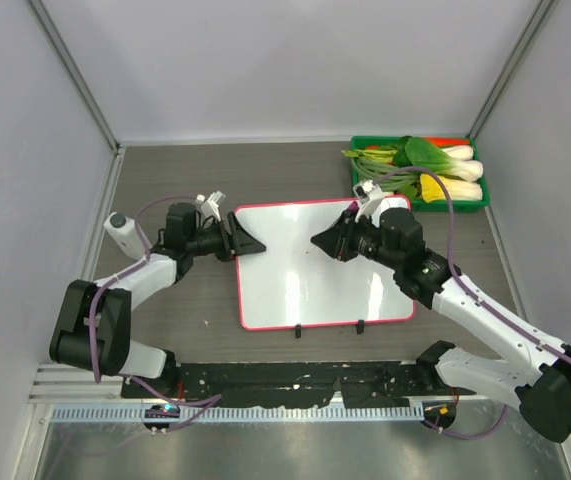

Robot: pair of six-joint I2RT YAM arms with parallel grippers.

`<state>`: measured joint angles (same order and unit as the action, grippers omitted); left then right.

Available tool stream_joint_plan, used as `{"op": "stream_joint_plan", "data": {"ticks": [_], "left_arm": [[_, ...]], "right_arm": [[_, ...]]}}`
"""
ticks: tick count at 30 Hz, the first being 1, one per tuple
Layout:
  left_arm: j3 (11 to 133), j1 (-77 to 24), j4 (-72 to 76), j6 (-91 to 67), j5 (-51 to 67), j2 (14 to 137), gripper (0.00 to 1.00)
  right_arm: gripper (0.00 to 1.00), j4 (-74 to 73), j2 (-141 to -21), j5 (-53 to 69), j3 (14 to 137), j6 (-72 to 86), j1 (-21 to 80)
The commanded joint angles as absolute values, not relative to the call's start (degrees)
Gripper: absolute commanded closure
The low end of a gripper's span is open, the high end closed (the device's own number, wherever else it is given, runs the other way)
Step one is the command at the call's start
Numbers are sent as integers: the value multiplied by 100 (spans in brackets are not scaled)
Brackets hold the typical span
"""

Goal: Write a sentence on the whiteboard

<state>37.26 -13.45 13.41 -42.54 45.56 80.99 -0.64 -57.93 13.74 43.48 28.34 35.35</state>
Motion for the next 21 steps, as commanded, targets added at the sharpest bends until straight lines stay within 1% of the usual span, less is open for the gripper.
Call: {"op": "stream_joint_plan", "data": {"ticks": [1, 2, 9, 12, 15, 19, 21], "left_arm": [[3569, -1389, 1783, -4166, 4667, 7928, 41], [3516, -1397, 1862, -4157, 4676, 7893, 41], [3042, -1380, 2539, -4254, 4571, 7577, 31], [2866, -1371, 2672, -4219, 4325, 7340, 30], [2804, -1319, 2681, -4210, 4202, 7146, 30], [2760, -1248, 2488, -4061, 3947, 6909, 35], [2795, -1231, 2321, -3956, 3946, 6873, 40]], "right_arm": [[99, 290, -5836, 1213, 4684, 2725, 3700], [99, 316, -5853, 1161, 4685, 2707, 3744], [99, 430, -6126, 1090, 4781, 2698, 3876], [99, 466, -6187, 1064, 4790, 2689, 3894], [98, 466, -6293, 1028, 4851, 2689, 3929], [99, 440, -6398, 862, 4974, 2610, 4060], [99, 396, -6477, 748, 5071, 2532, 4148]]}}
